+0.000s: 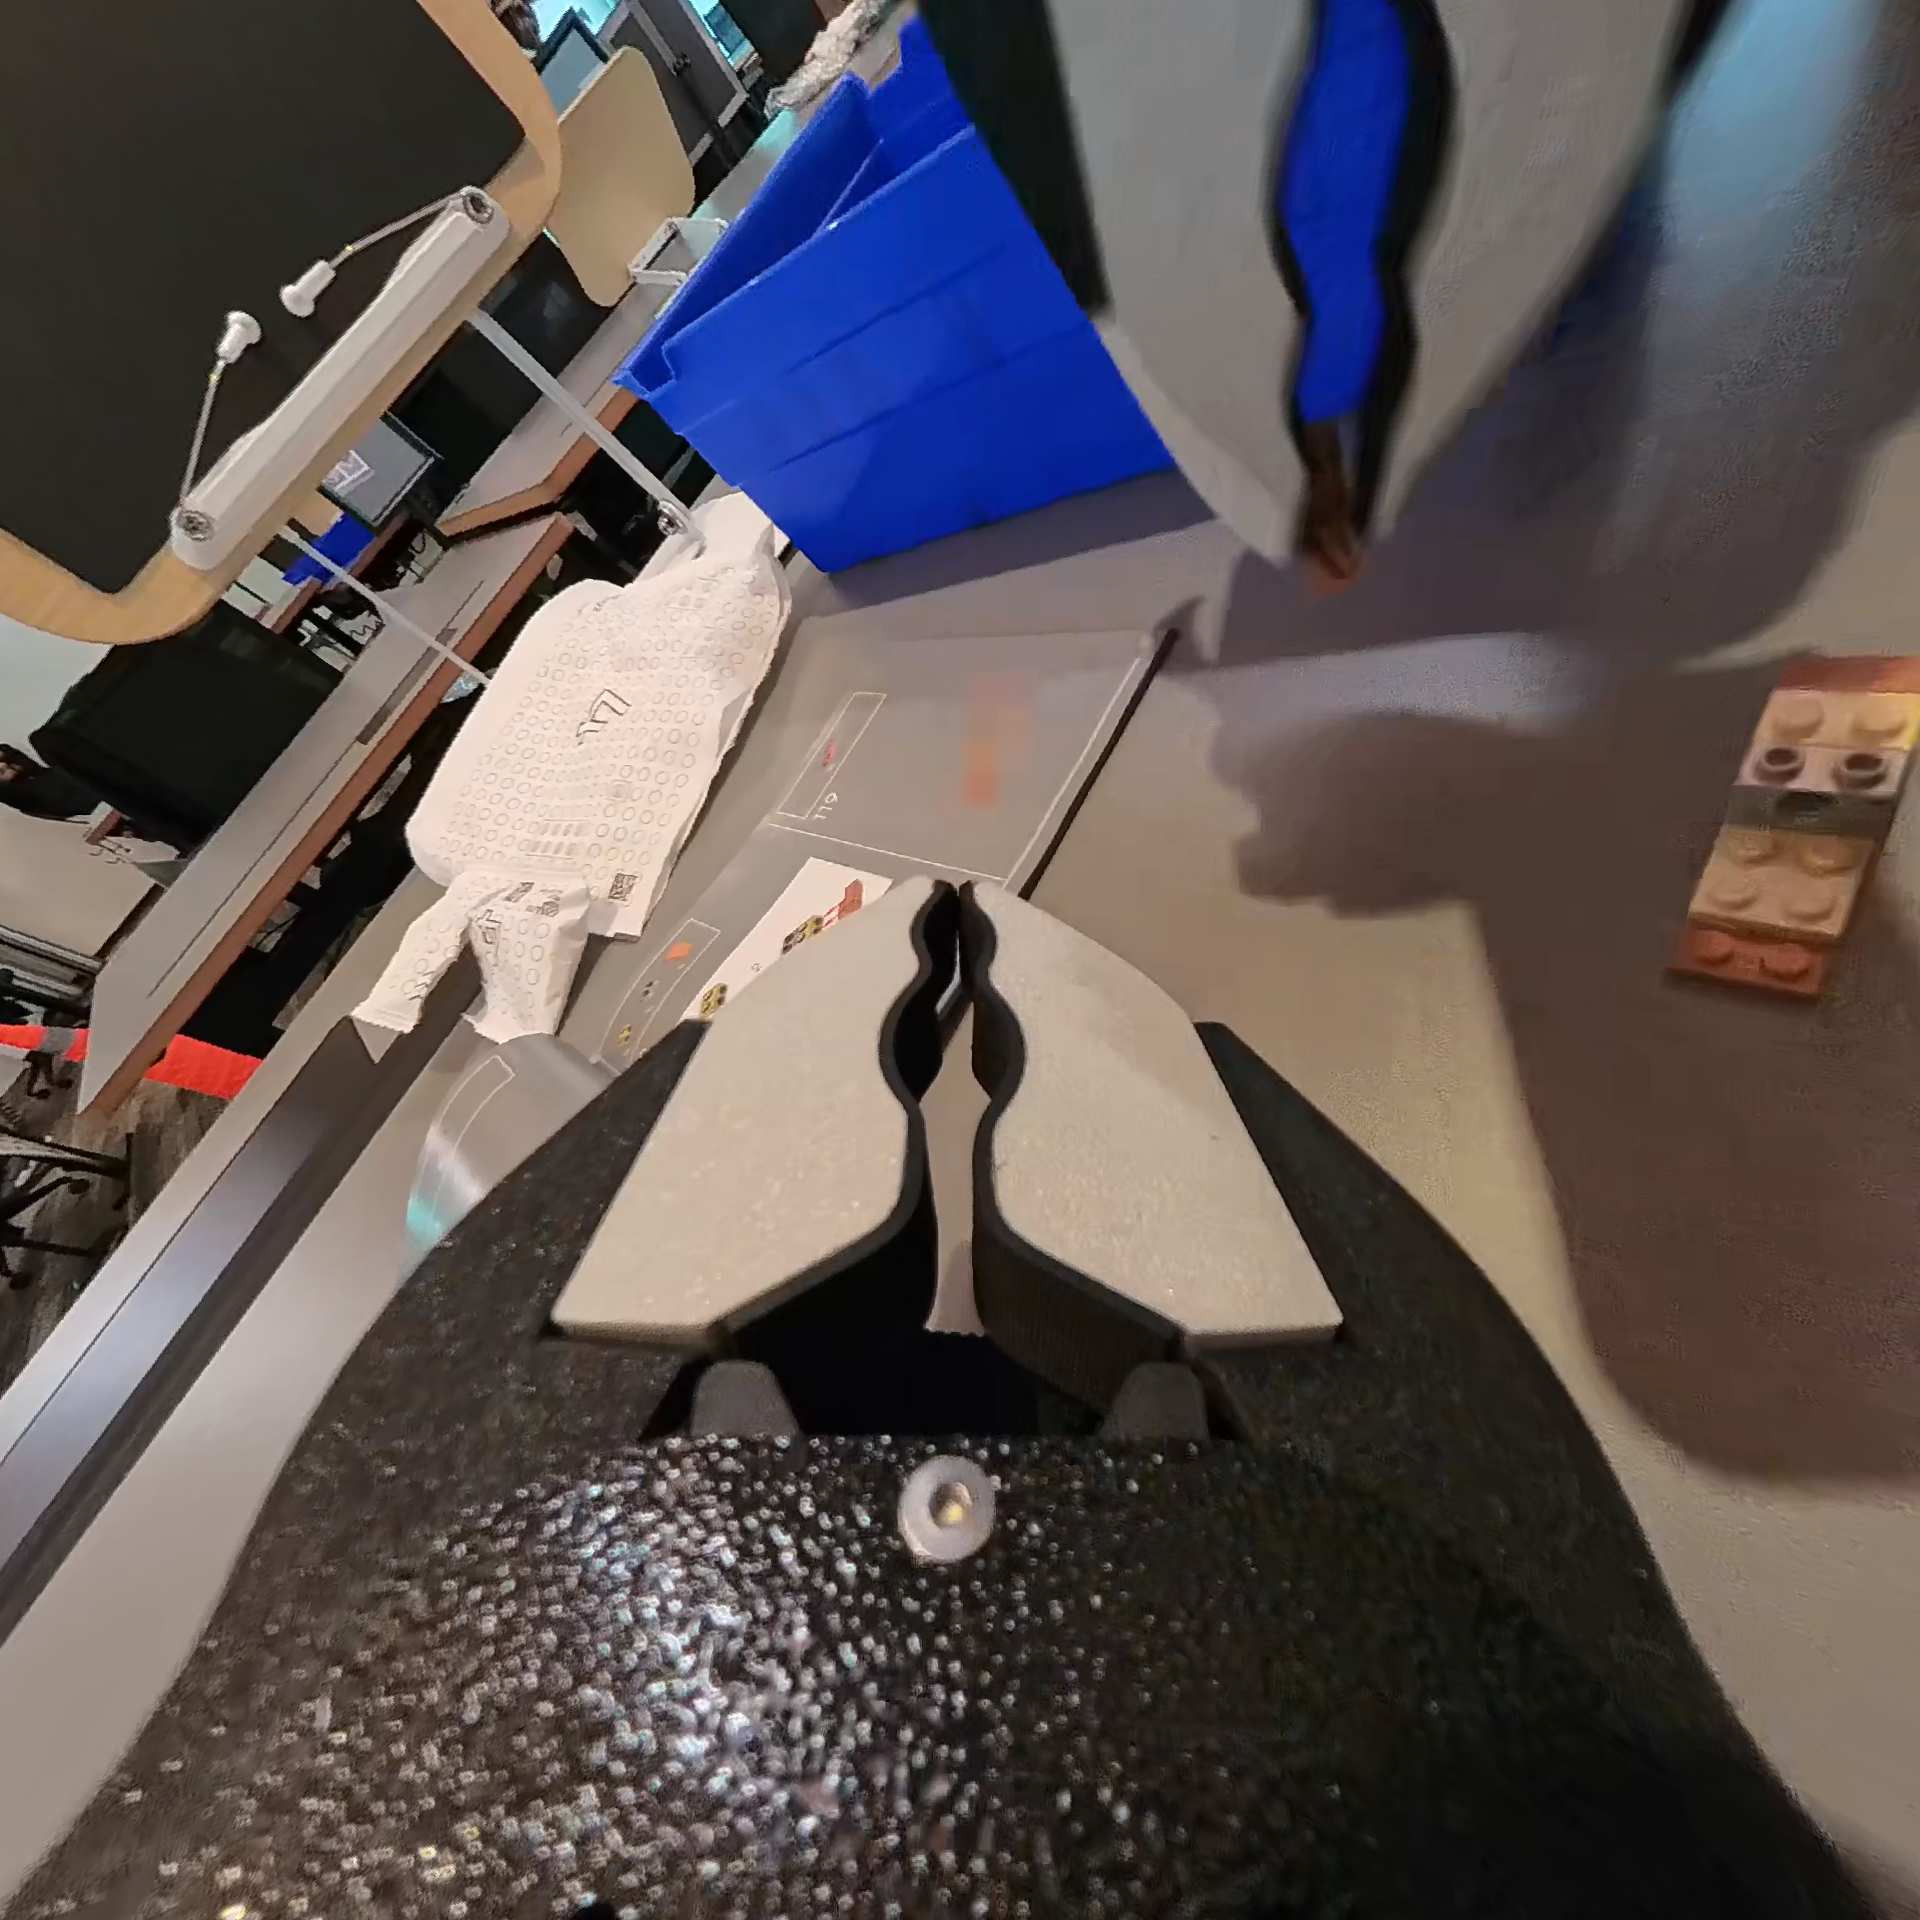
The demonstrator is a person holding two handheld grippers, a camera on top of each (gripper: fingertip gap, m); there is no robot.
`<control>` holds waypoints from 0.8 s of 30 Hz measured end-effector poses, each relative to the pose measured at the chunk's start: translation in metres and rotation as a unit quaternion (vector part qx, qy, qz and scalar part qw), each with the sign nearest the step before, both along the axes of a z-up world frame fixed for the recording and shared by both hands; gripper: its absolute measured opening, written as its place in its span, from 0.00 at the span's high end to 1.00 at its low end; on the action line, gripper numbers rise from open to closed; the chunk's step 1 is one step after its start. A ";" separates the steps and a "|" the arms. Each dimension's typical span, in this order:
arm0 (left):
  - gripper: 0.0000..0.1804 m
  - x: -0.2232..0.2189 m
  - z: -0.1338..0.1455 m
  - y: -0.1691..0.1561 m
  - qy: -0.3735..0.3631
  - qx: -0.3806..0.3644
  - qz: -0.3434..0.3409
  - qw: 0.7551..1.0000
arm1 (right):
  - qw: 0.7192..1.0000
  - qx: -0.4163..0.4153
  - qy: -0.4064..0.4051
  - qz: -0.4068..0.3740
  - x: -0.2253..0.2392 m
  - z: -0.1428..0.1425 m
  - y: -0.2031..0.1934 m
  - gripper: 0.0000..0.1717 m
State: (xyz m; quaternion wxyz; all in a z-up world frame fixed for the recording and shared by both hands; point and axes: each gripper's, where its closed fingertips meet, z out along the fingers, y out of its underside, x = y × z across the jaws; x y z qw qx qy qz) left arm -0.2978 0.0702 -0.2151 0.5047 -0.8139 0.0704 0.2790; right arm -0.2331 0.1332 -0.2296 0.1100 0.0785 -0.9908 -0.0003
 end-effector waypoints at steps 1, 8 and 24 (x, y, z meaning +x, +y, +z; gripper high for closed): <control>1.00 0.000 0.000 0.000 -0.001 0.001 0.000 1.000 | 1.000 0.027 -0.004 0.004 0.005 -0.013 0.002 0.95; 1.00 0.005 -0.002 0.001 0.002 -0.006 -0.011 1.000 | 0.999 0.033 -0.034 -0.014 0.011 -0.033 0.003 0.95; 1.00 0.005 -0.004 0.000 0.000 -0.013 -0.014 1.000 | 0.932 -0.313 0.109 -0.150 -0.095 0.127 0.100 0.86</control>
